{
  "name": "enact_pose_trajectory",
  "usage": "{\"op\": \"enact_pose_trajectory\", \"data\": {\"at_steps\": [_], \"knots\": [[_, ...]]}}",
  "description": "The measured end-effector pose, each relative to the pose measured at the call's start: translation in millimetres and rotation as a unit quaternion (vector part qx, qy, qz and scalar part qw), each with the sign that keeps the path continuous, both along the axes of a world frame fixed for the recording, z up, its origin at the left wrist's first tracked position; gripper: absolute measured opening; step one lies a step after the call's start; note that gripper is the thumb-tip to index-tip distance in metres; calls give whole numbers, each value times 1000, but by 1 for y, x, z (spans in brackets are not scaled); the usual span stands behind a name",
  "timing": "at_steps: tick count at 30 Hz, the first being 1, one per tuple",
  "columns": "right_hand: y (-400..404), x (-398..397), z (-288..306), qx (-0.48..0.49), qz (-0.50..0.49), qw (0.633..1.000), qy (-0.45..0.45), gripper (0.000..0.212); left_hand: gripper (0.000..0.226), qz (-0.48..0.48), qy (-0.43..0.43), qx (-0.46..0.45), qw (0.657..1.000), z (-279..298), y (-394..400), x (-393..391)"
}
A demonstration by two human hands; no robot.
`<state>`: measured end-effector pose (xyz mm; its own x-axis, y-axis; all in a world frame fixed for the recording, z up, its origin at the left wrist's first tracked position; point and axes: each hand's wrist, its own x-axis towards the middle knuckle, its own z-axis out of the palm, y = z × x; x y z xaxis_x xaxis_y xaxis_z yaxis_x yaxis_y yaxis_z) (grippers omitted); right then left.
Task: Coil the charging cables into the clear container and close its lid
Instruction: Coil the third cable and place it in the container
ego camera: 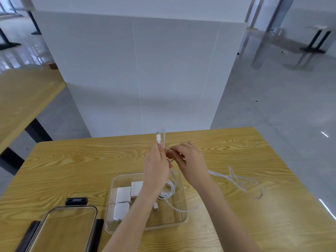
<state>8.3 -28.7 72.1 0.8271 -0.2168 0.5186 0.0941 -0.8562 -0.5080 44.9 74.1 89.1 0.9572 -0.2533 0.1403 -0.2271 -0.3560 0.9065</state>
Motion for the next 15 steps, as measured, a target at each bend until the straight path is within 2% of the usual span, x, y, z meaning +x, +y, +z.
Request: {"op": "enact_pose_trajectory", "data": {"at_steps": [2,4,6,8,10,12,15], "knots": [[3,0,3,-14,20,1000,1,31,36,6,22,2,1000,-1,1,0],[6,-2,6,-12,27,999,13,25,36,6,92,-53,994,2,2,3],[9,-3,5,-2,30,999,45,17,37,10,208,-178,962,7,3,7],[9,-4,0,-37,25,997,62,19,35,10,283,-279,918,12,8,12],[3,-5,-7,-96,-4,993,75,29,32,16,303,-331,894,14,15,19],[-5,-6,-12,-137,-49,985,96,41,31,20,301,-356,884,14,22,25],[-7,-7,-9,-127,-55,983,124,50,32,23,293,-377,878,14,29,29]]}}
